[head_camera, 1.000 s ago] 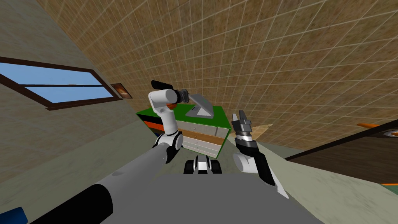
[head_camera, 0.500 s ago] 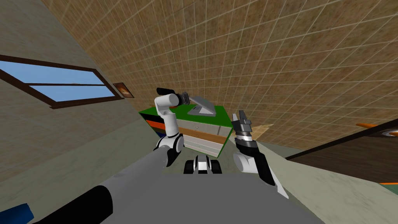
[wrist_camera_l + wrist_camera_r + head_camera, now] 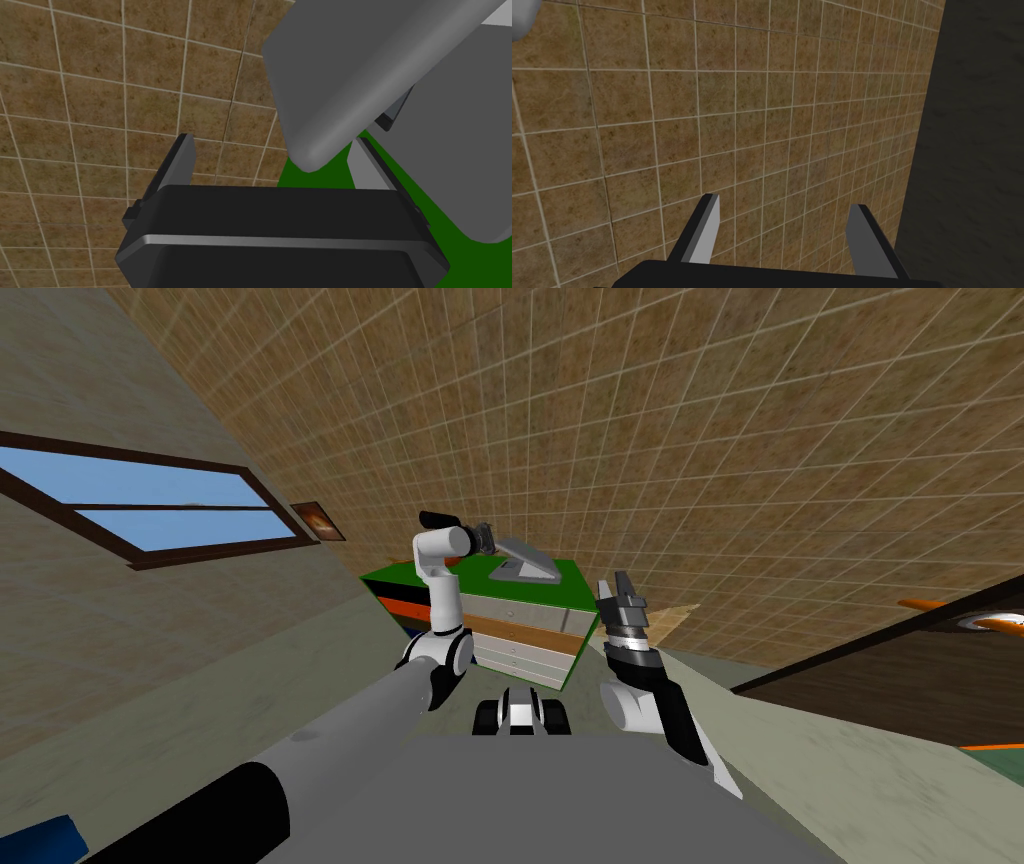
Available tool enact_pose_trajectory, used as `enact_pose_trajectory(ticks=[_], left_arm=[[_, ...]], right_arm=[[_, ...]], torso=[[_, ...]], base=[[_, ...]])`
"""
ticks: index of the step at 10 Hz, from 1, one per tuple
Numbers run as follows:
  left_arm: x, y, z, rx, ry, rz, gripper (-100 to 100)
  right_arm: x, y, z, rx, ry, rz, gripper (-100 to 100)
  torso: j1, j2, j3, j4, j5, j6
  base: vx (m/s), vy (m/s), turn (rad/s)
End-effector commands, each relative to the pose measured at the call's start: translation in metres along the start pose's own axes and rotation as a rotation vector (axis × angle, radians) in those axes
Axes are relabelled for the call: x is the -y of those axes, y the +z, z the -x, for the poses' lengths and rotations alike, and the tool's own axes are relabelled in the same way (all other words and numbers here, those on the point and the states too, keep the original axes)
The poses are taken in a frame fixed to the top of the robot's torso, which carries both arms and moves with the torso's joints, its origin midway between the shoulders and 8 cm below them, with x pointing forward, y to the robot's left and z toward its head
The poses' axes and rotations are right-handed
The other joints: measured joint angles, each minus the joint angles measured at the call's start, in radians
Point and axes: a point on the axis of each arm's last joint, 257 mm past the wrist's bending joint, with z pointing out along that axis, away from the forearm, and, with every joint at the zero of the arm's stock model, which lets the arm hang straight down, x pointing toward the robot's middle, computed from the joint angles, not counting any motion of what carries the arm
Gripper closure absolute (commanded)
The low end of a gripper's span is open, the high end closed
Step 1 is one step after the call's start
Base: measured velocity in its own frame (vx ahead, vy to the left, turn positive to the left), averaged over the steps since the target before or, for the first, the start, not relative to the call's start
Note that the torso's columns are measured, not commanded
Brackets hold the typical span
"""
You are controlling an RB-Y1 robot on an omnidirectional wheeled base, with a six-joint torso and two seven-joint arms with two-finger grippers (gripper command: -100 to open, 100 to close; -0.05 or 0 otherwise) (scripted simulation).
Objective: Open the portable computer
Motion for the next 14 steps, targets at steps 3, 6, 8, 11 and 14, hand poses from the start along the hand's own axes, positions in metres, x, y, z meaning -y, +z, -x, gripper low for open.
enact_pose_trajectory(ticks=[3, 6, 8, 11, 14], left_arm=[[0.004, 0.025, -0.019, -0.018, -0.002, 0.02, -100], [0.017, 0.041, -0.041, -0.036, 0.002, 0.006, -100], [0.032, 0.046, -0.06, -0.051, 0.01, -0.02, -100], [0.024, 0.058, -0.057, -0.042, 0.004, 0.008, -100], [0.033, 0.067, -0.071, -0.047, 0.01, -0.005, -100]], right_arm=[[0.0, 0.0, 0.0, 0.0, 0.0, 0.0, 0], [0.0, 0.0, 0.0, 0.0, 0.0, 0.0, 0], [0.0, 0.0, 0.0, 0.0, 0.0, 0.0, 0], [0.0, 0.0, 0.0, 0.0, 0.0, 0.0, 0], [0.0, 0.0, 0.0, 0.0, 0.0, 0.0, 0]], torso=[[0.001, 0.001, 0.001, 0.0, 0.0, 0.0], [0.003, 0.002, 0.001, 0.001, 0.001, 0.0], [0.0, 0.0, 0.0, 0.0, 0.0, 0.0], [0.002, 0.002, 0.001, 0.001, 0.001, 0.0], [0.001, -0.001, -0.001, 0.0, 0.0, 0.0]], base=[[-0.03, 0.035, -0.012], [-0.042, 0.05, -0.026], [-0.033, 0.027, -0.018], [-0.03, 0.037, -0.009], [-0.01, 0.01, -0.014]])
